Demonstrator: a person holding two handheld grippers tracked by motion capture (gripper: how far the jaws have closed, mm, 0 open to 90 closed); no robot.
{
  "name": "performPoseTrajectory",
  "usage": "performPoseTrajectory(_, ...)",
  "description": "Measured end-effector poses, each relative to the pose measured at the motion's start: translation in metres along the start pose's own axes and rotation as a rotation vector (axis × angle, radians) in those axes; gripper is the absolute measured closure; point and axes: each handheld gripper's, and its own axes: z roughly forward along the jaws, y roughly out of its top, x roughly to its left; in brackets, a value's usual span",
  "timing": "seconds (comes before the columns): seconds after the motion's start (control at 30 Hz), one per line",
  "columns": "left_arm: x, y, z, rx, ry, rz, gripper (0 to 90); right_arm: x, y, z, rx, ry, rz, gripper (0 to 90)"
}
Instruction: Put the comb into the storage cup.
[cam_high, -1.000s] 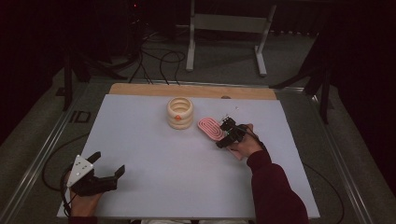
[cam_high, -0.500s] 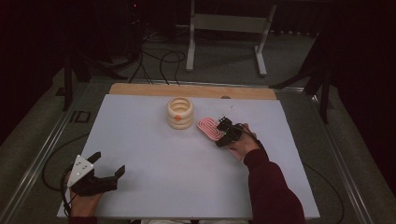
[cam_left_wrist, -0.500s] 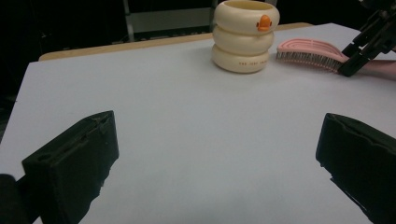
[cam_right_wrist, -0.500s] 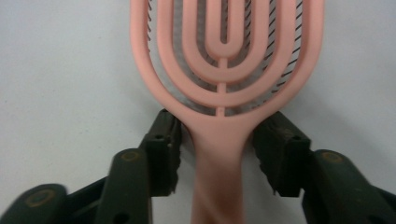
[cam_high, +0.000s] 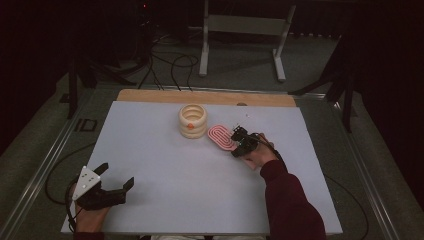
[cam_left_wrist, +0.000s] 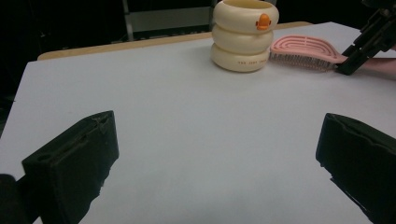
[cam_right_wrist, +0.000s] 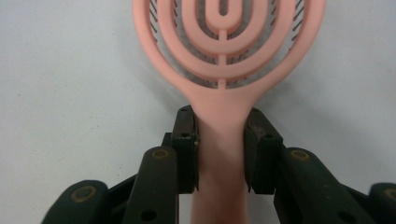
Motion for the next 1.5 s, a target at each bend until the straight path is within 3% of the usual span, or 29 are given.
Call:
performPoseTrajectory(0.3, 0.0, 0.0, 0.0, 0.004, 0.001, 0.001, 0.0, 0.003, -0.006, -0.002, -0.026, -0.015, -0.008, 70.1)
performPoseTrajectory(0.77, -0.002, -0.001, 0.002, 0.02, -0.003, 0.0, 0.0, 0.005, -0.025, -0.008, -0.065, 0.015, -0.012, 70.0)
performPoseTrajectory(1.5, -0.001, 0.002, 0.003, 0.038, 0.022, -0.021, 0.0, 0.023, -0.05, -0.027, -0.21, 0.038, -0.043, 70.1)
